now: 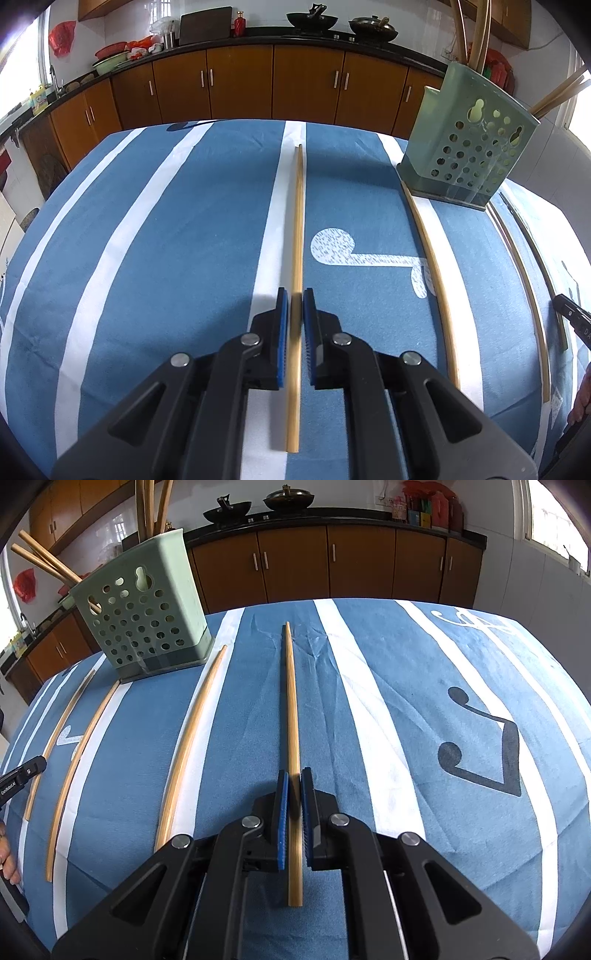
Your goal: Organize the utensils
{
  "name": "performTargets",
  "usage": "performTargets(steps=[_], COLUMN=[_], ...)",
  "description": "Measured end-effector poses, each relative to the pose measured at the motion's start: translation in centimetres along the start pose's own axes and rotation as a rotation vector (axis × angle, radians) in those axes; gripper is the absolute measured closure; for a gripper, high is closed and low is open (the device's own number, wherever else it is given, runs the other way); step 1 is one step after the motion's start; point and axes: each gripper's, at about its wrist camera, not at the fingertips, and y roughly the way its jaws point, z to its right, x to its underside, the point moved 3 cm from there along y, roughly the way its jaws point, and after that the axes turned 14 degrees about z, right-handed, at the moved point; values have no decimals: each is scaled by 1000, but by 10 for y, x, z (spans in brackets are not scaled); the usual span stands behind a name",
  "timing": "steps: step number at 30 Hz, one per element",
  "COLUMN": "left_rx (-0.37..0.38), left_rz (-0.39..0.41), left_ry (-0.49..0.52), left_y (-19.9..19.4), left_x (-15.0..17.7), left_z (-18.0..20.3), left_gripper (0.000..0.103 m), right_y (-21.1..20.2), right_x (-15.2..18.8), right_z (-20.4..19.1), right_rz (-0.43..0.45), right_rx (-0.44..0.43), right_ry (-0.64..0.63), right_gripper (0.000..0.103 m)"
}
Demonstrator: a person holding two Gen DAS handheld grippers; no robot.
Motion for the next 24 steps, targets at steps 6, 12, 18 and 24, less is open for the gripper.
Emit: performTargets(steps=[6,12,18,24], left_rx=[14,29,41,46], left_rz=[0,0,1,1], left_ry=[-19,-40,-61,-70], left_y=[1,1,1,0], left_x=[0,0,0,0], left_z=[-2,-4,-6,-7], left_gripper=[92,92,92,92], right_y=[-1,-1,0,-1], right_x=[0,0,0,1], right_z=[1,1,1,2], right_rz=[0,0,1,1], right_rx=[-8,-8,-9,-11], right_ry=[12,11,13,14], right_gripper=[95,95,95,95])
